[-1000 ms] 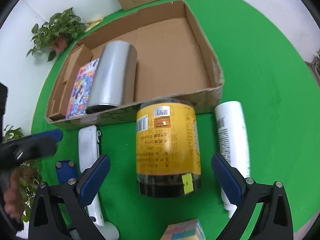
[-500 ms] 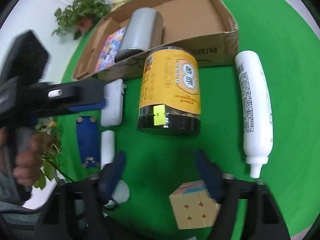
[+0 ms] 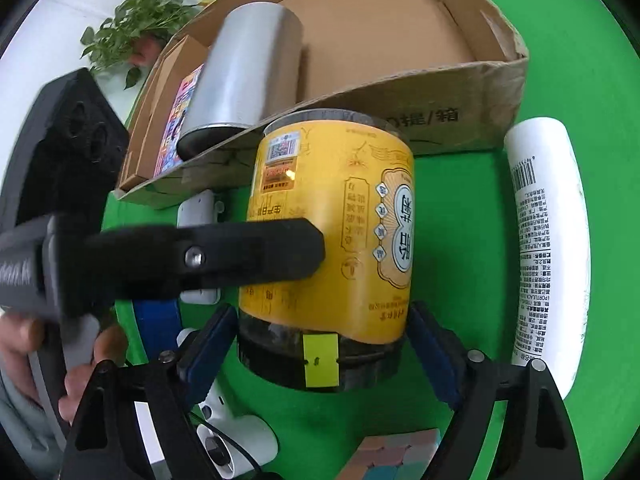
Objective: Organize rigid objects
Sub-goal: 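Grasp the yellow can with the left tool, then lift the yellow can and set it in the box beside the cylinder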
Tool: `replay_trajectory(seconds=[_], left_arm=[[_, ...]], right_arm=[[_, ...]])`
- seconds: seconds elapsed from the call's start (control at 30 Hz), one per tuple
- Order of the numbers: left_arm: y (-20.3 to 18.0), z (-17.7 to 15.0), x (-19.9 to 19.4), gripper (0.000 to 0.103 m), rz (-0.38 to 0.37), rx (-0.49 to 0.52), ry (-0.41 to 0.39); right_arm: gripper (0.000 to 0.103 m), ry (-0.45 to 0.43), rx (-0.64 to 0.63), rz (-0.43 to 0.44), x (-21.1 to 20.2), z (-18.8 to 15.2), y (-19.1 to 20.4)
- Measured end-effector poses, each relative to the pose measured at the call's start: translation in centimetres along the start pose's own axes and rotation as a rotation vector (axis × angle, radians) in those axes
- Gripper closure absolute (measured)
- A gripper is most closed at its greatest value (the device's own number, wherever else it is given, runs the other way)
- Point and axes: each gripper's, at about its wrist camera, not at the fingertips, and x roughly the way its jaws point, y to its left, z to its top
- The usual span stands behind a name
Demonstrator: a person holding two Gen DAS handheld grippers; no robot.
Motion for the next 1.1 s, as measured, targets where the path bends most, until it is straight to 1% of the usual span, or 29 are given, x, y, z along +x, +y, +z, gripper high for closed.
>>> replay_trajectory(seconds=[0.1,0.17,0.23,0.3,0.37,0.43,0.5,0.57,0.67,0.73,0.77,0.83,0.97,1.0,1.03,1.07,1.1], left_arm=[[-0.5,-0.7,-0.2,0.031,0.009,0.005,0.005],[-1.6,-1.5,-1.1,0.032,0.012,0.024,-0.014],[-3.5,-1.9,-2.3,0.032,0.017,0.055,-0.044],[-6.2,-2.6,-4.8,0.034,0.041,0.107,-0.111],[-10.1,-3.5,-8.4,0.034,0.088,0.186,-0.231],[-13.2,-3.8,-11.6,0.035,0.115,0.258,-0.325],[-14.3,-2.9,-13.5,0.035,0.121,0.267,-0.371],[-14.5,-1.3,-14.6,0.035,0.109,0.256,-0.394],[-13.6,1.1,-15.0,0.035,0.102,0.255,-0.388],[-12.6,2.8,-14.4,0.036,0.099,0.252,-0.362],[-11.4,3.0,-14.4,0.036,0.093,0.241,-0.35],[-10.0,4.5,-13.4,0.036,0.085,0.194,-0.322],[-7.7,6.3,-11.6,0.036,0.081,0.136,-0.274],[-7.1,6.7,-11.0,0.039,0.076,0.118,-0.256],[-6.3,7.1,-10.3,0.048,0.067,0.097,-0.229],[-5.6,7.6,-9.3,0.054,0.063,0.078,-0.19],[-5.1,7.9,-8.5,0.062,0.059,0.067,-0.165]], right_arm=[[0.019,0.013,0.009,-0.013,-0.2,-0.3,0.2],[0.019,-0.005,-0.008,-0.03,-1.2,-0.9,0.9],[0.019,-0.041,-0.029,-0.039,-3.2,-1.3,1.9],[0.02,-0.088,-0.055,-0.043,-6.1,-1.6,3.2],[0.02,-0.16,-0.086,-0.042,-10.1,-1.2,5.3],[0.02,-0.239,-0.12,-0.032,-13.9,-0.3,7.1],[0.02,-0.301,-0.14,-0.009,-16.7,0.6,8.3],[0.02,-0.34,-0.159,0.004,-18.0,2.0,9.3],[0.02,-0.35,-0.188,-0.007,-18.1,4.5,10.0],[0.02,-0.328,-0.179,-0.015,-17.4,6.1,9.8],[0.02,-0.317,-0.176,-0.027,-17.1,6.6,9.6],[0.02,-0.28,-0.158,-0.026,-15.7,8.3,9.3],[0.02,-0.207,-0.137,-0.023,-11.9,11.0,8.1],[0.02,-0.188,-0.137,-0.028,-10.7,11.7,7.8],[0.02,-0.167,-0.135,-0.062,-9.5,12.2,7.4],[0.02,-0.155,-0.129,-0.095,-8.4,12.7,6.7],[0.02,-0.145,-0.118,-0.115,-7.5,13.4,5.9]])
